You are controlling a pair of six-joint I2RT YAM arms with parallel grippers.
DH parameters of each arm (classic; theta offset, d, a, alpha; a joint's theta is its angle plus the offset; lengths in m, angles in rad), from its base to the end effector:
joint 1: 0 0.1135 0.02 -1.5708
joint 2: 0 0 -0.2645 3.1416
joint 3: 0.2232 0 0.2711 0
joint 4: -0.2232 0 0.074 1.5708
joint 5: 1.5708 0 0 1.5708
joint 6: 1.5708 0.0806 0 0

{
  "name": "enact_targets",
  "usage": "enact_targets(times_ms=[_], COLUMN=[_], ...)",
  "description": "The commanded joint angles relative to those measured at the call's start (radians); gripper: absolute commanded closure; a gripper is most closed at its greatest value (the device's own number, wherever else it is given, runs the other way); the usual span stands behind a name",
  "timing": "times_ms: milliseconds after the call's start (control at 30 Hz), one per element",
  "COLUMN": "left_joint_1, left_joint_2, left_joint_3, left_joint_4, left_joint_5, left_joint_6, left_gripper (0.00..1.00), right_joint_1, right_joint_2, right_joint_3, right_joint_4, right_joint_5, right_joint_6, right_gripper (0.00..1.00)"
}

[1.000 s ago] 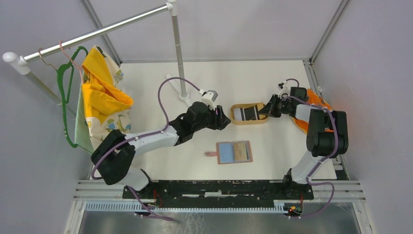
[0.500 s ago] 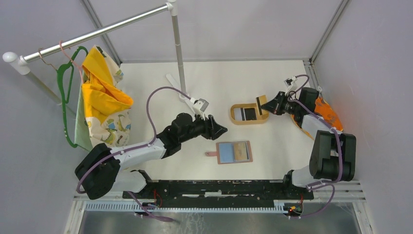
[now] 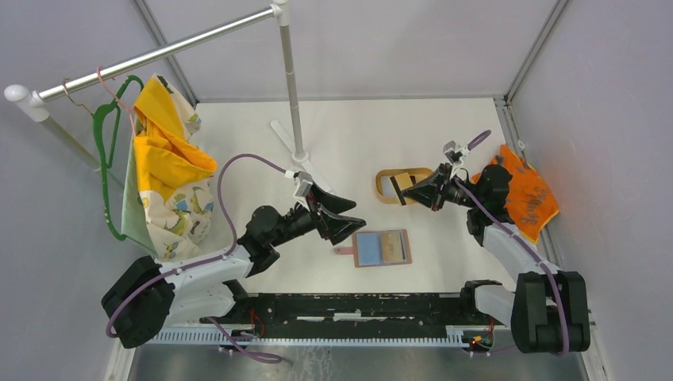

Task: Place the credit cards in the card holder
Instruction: Pick up the credit card from the storage box.

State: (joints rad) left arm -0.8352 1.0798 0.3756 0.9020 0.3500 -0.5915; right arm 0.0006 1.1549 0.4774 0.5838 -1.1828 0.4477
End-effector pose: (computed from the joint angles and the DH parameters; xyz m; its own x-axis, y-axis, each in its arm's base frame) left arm 0.1690 -0.2279 0.2507 -0.4047 -0.3334 -0.8515 0.8390 0.2351 -0.4908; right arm 0.2607 0.0748 0.2267 -0.4834 0.1635 -0.8600 -0.7905 0.3406 0.5091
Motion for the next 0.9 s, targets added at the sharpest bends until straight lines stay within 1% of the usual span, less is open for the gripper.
enact_targets(times_ms=[0, 67, 167, 300, 367, 500, 633, 700, 867], left_joint_1=[0.004, 0.003, 0.002, 0.003, 0.002, 0.003, 0.002, -0.003, -0.013], left_joint_2=[-0.011, 0.000, 0.038, 0.107, 0.146, 0.240, 0.348, 0.404, 0.484], left_joint_3=[-0.057, -0.070, -0.088, -0.137, -0.152, -0.157, -0.165, -0.158, -0.098], left_joint_4=[0.157, 0.172, 0.243, 0.430, 0.498, 0.615, 0.766, 0.832, 0.835], left_joint_5=[0.028, 0.028, 0.034, 0.016, 0.016, 0.020, 0.008, 0.004, 0.007], left_joint_6=[-0.013, -0.006, -0.004, 0.012, 0.024, 0.025, 0.009, 0.009, 0.014], left_gripper=[0.11, 0.12, 0.12, 0.11, 0.10, 0.03, 0.03, 0.03, 0.10], right_joint_1=[0.066, 0.098, 0.144, 0.203, 0.224, 0.258, 0.279, 0.288, 0.308], right_joint_2=[-0.054, -0.045, -0.023, -0.002, 0.001, 0.002, 0.012, 0.018, 0.032], right_joint_3=[-0.042, -0.039, -0.039, -0.039, -0.040, -0.038, -0.038, -0.037, -0.033], right_joint_4=[0.133, 0.139, 0.139, 0.138, 0.137, 0.131, 0.123, 0.122, 0.112], right_joint_5=[-0.040, -0.055, -0.071, -0.090, -0.097, -0.109, -0.114, -0.119, -0.124], right_joint_6=[-0.020, -0.022, -0.037, -0.066, -0.082, -0.104, -0.120, -0.124, -0.135], right_gripper=[1.00, 1.00, 1.00, 1.00, 1.00, 1.00, 1.00, 1.00, 1.00])
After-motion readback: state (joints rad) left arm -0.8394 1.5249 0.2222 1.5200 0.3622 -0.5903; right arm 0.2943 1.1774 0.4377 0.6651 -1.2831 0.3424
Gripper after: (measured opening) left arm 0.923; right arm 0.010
